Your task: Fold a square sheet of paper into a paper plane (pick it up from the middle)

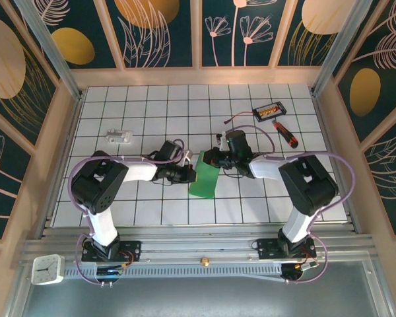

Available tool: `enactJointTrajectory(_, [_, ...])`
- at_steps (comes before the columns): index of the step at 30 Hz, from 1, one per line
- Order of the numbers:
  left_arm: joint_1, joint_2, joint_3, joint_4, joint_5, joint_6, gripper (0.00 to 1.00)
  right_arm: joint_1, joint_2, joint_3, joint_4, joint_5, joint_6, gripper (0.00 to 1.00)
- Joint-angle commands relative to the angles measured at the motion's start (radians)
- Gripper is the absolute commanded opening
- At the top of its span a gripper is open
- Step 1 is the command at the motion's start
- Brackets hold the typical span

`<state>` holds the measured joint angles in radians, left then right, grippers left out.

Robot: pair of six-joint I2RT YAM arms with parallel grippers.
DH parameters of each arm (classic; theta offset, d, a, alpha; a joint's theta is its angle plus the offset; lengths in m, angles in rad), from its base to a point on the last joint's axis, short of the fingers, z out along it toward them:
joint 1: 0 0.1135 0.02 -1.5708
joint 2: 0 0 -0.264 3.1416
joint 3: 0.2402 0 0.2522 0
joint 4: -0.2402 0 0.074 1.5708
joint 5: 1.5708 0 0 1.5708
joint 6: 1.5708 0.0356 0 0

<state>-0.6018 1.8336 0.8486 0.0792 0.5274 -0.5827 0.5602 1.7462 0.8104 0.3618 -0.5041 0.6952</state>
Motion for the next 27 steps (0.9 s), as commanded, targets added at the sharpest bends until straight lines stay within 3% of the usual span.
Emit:
enactJointTrajectory(1, [0.002, 0.06, -0.031, -0.105, -0.06, 0.027, 0.0, 0.021, 0.067, 0.046, 0.015, -0.046, 0.045, 0.0])
enactJointTrajectory(20, [0.002, 0.061, -0.031, -0.105, -0.064, 0.027, 0.0, 0.056, 0.237, 0.162, -0.097, -0.026, -0.027, 0.0])
enactJointTrajectory(27, [0.002, 0.057, -0.037, -0.156, -0.085, 0.057, 0.0, 0.041, 0.284, 0.223, -0.194, 0.05, -0.092, 0.0])
